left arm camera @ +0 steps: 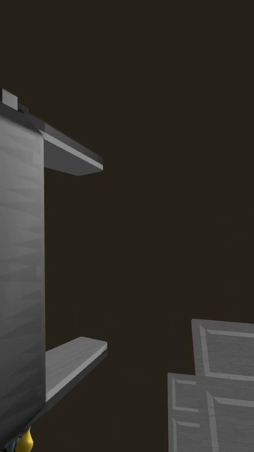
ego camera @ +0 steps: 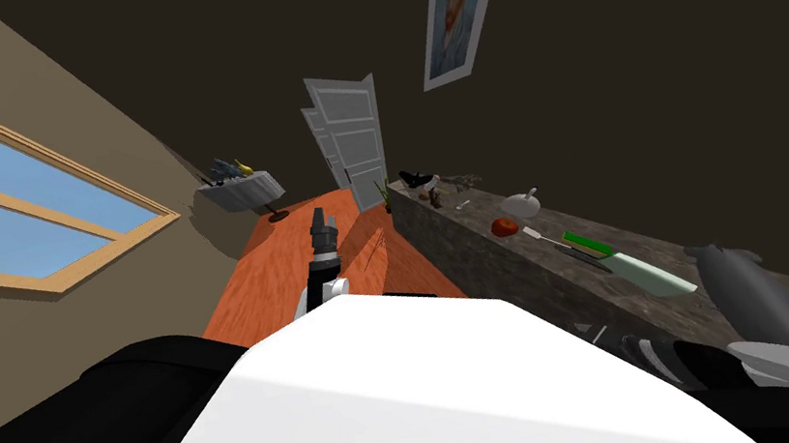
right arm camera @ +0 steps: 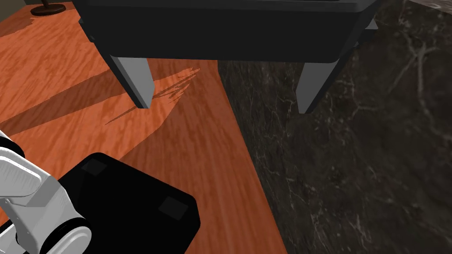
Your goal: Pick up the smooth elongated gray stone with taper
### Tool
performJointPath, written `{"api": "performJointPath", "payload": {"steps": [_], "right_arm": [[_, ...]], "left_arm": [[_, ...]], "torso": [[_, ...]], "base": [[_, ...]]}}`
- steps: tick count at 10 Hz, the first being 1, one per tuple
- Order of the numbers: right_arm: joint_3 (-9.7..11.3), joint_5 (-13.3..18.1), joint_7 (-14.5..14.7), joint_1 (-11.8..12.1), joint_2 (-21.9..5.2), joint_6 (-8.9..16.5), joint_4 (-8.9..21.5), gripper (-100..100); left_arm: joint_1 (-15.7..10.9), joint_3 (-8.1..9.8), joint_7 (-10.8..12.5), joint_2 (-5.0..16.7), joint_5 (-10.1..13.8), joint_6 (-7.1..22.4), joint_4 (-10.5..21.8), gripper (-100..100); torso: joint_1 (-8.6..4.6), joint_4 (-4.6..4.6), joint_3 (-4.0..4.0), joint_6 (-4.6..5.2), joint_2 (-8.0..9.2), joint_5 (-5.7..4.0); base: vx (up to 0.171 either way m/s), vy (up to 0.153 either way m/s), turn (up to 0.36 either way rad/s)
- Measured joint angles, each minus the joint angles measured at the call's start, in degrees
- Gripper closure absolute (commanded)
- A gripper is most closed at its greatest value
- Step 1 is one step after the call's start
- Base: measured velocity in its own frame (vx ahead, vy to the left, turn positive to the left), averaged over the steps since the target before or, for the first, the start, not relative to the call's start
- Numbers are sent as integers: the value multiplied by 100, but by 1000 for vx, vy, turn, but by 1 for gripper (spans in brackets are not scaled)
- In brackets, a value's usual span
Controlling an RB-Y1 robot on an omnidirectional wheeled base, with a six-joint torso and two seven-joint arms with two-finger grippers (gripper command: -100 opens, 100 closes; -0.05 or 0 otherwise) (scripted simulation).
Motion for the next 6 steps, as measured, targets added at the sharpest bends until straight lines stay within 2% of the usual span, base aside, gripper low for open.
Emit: {"api": "performJointPath", "payload": {"steps": [1,3,4,5,6], "right_arm": [[16,4,14,-13,-23,-18,51,-100],[274,73,-94,-100,-301,13,238,-100],[337,102,-134,-166,-366,-55,410,-100],[358,38,-148,-92,-566,-78,451,-100],[483,77,-238,-136,-726,-31,492,-100]], "left_arm": [[0,0,0,0,0,0,0,0],[0,0,0,1,0,0,0,0],[1,1,0,0,0,0,0,0],[1,1,0,1,0,0,0,0],[1,1,0,1,0,0,0,0]], "torso": [[4,3,7,2,12,0],[-21,-3,-7,-5,-13,-3],[-19,-4,-11,1,-18,-5],[-20,-6,-15,-3,-26,-3],[-33,-8,-20,-5,-35,-7]], "base": [[74,-27,95],[132,-74,120],[150,-71,77],[172,-114,165],[249,-138,162]]}}
